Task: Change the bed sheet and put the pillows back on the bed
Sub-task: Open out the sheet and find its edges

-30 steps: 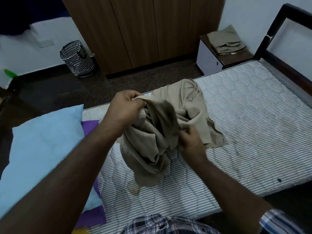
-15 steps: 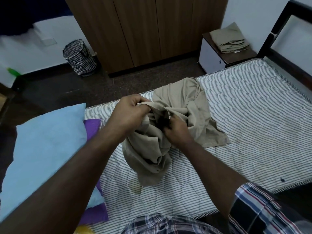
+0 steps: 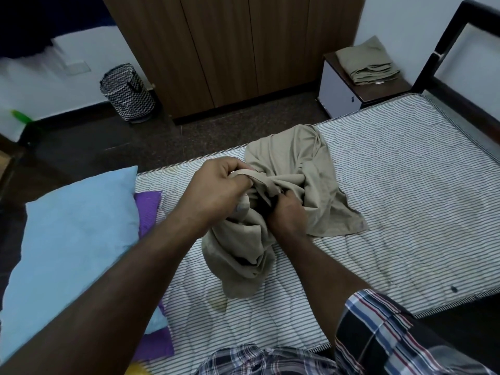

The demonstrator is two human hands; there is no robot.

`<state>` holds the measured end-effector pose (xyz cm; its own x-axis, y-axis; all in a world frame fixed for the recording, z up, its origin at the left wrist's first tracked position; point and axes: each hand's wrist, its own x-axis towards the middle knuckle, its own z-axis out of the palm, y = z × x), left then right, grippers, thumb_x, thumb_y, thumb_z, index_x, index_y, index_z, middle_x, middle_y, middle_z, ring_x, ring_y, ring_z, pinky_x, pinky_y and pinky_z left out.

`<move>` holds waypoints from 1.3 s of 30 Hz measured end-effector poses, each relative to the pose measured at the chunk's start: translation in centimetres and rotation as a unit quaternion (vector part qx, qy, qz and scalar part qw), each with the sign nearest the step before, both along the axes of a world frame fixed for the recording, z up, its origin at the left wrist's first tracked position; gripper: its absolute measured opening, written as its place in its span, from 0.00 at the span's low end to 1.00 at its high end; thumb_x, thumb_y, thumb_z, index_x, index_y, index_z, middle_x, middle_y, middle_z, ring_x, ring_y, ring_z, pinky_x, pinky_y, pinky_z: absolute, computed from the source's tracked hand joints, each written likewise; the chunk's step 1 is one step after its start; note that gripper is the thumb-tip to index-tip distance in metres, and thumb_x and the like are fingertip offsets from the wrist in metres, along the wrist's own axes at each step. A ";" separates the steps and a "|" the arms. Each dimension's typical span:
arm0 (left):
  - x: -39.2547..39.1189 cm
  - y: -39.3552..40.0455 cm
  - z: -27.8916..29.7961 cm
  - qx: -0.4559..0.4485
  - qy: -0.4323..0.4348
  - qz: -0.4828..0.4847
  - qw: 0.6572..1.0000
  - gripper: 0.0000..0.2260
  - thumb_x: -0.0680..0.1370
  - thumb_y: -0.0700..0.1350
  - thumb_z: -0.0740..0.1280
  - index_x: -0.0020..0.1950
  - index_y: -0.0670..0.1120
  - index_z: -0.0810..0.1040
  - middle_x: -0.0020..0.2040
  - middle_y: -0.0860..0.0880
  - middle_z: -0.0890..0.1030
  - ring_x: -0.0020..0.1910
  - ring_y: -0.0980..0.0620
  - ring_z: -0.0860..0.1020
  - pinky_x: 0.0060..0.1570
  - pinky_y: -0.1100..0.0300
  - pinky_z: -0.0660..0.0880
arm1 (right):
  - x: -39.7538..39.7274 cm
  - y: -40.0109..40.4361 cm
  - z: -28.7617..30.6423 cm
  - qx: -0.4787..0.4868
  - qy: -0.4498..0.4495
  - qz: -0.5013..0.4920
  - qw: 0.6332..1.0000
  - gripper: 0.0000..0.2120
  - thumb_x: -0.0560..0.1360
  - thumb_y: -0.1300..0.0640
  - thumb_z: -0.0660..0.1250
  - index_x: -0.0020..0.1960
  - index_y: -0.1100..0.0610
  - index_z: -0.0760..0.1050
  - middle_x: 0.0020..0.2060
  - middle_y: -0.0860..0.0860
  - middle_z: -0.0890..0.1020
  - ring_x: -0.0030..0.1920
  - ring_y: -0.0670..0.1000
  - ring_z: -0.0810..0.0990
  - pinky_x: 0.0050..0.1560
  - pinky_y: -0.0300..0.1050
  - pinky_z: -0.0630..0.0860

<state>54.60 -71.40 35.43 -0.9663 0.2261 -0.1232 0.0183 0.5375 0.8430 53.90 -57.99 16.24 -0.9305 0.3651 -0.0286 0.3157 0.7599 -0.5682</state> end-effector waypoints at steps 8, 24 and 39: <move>-1.9 -3.6 -0.8 -0.014 0.016 0.016 1.000 0.06 0.70 0.44 0.70 0.43 0.50 0.86 0.39 0.46 0.85 0.42 0.44 0.84 0.44 0.49 0.80 | 2.4 4.3 -2.5 0.055 -0.054 -0.029 0.997 0.11 0.74 0.60 0.65 0.55 0.61 0.78 0.54 0.58 0.80 0.54 0.62 0.81 0.50 0.54 0.77; -12.7 -8.4 6.1 -0.210 0.379 0.055 0.900 0.09 0.77 0.41 0.62 0.52 0.44 0.81 0.45 0.41 0.82 0.44 0.40 0.79 0.46 0.48 0.78 | -7.3 14.6 21.5 0.448 0.205 0.003 0.870 0.17 0.74 0.56 0.58 0.57 0.62 0.77 0.50 0.62 0.80 0.46 0.64 0.79 0.47 0.56 0.77; -12.8 -9.5 4.3 -0.382 0.307 -0.050 0.870 0.08 0.78 0.45 0.64 0.55 0.51 0.79 0.48 0.47 0.76 0.51 0.39 0.78 0.47 0.43 0.78 | -3.0 17.3 20.2 0.206 0.007 0.084 0.975 0.16 0.72 0.67 0.63 0.53 0.54 0.83 0.42 0.57 0.81 0.49 0.62 0.81 0.43 0.46 0.74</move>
<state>41.83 -80.86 39.74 -0.8830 0.3923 0.2578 0.4189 0.9063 0.0555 50.87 -40.72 36.49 -0.9776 0.1844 0.1018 0.1605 0.9651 -0.2068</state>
